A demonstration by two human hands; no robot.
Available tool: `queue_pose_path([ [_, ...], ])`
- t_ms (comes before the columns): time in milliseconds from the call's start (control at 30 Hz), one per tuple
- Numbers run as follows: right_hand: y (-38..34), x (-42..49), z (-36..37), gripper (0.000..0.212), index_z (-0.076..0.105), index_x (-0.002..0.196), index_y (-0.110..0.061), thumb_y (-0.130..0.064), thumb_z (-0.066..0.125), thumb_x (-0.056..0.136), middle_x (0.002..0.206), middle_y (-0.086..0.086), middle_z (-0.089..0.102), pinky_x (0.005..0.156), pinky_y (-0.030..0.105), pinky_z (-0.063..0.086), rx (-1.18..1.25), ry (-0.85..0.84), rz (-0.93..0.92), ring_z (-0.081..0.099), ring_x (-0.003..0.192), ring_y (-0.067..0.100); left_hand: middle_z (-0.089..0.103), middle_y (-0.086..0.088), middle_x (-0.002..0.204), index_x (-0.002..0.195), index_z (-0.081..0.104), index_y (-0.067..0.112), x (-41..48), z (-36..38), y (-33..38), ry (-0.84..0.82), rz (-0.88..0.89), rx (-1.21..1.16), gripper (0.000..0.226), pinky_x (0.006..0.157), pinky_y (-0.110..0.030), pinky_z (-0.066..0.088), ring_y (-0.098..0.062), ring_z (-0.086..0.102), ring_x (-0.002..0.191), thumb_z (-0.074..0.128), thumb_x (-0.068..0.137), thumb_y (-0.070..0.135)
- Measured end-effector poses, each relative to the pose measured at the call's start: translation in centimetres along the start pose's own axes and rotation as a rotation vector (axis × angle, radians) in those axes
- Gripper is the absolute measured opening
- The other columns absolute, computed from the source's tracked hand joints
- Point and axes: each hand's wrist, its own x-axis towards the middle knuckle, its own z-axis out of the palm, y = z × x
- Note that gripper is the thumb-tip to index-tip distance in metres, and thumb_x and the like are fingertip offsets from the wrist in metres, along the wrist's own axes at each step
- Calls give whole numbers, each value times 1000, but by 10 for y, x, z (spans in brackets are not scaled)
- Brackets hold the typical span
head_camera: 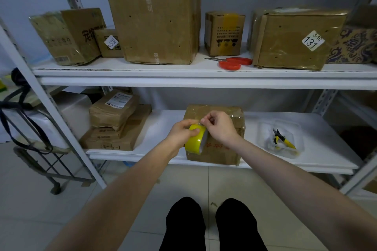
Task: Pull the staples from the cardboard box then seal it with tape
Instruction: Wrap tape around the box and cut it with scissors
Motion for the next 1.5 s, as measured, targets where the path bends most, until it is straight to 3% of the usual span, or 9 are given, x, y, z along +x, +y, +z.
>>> queue_pose_path([
  [100, 1, 0, -3, 16, 59, 74, -18, -19, 64, 89, 61, -11, 53, 56, 24, 34, -21, 4, 29, 50, 60, 10, 57, -5, 121, 133, 47, 20, -7, 4, 4, 15, 0, -38, 50, 95, -41, 48, -25, 57, 106, 63, 89, 5],
  [200, 1, 1, -8, 16, 59, 73, -17, -17, 64, 89, 64, -6, 57, 61, 25, 38, -21, -1, 34, 53, 64, 13, 56, -5, 121, 140, 41, 20, -6, 0, 5, 84, -49, -49, 60, 88, -38, 49, -23, 55, 101, 68, 86, 12],
  [333, -5, 4, -6, 13, 63, 76, -13, -15, 65, 88, 74, 0, 62, 64, 22, 37, -88, -9, 17, 55, 71, 14, 58, -5, 99, 94, 55, 14, -3, 1, -2, 186, -52, 64, 21, 75, -28, 44, -20, 54, 91, 72, 83, 18],
  [467, -7, 4, 5, 10, 66, 80, -10, -16, 64, 88, 81, 4, 68, 66, 23, 39, -115, 26, 6, 56, 73, 16, 47, -2, 67, 65, 44, 14, 5, -5, -12, 255, -98, 225, 33, 65, -28, 41, -19, 50, 71, 72, 80, 24],
  [567, -15, 10, 10, 11, 66, 81, -10, -18, 63, 89, 81, 4, 69, 69, 28, 47, -133, 36, -59, 62, 77, 21, 66, -12, 88, 89, 62, 0, 11, -11, -20, 279, -164, 291, 38, 78, -34, 52, -28, 65, 88, 73, 77, 34],
  [733, -14, 32, 5, 13, 65, 78, -15, -21, 64, 89, 80, 4, 70, 66, 25, 43, -160, 81, -32, 65, 78, 22, 61, -11, 96, 101, 64, 3, 26, -10, -5, 223, -151, 309, 37, 86, -34, 50, -25, 60, 91, 65, 86, 37],
  [900, -11, 51, 8, 13, 70, 85, -13, -24, 65, 90, 86, 5, 71, 70, 28, 49, -212, 34, -13, 65, 83, 21, 58, -16, 123, 119, 55, -1, 39, -3, -11, 294, -215, 224, 53, 94, -34, 45, -32, 55, 116, 67, 85, 38],
  [1200, 6, 58, 22, 14, 73, 87, -11, -23, 66, 89, 88, 6, 72, 71, 26, 48, -207, -9, 23, 66, 84, 20, 53, -8, 98, 104, 50, 9, 50, -5, -17, 291, -287, 185, 39, 90, -35, 48, -30, 57, 98, 67, 83, 36],
  [1500, 12, 58, 29, 10, 74, 83, -12, -21, 69, 85, 83, 3, 73, 70, 22, 46, -267, -55, 0, 66, 81, 18, 61, -13, 109, 99, 50, 9, 50, -1, -24, 272, -332, 240, 35, 88, -38, 52, -32, 60, 102, 67, 81, 34],
])
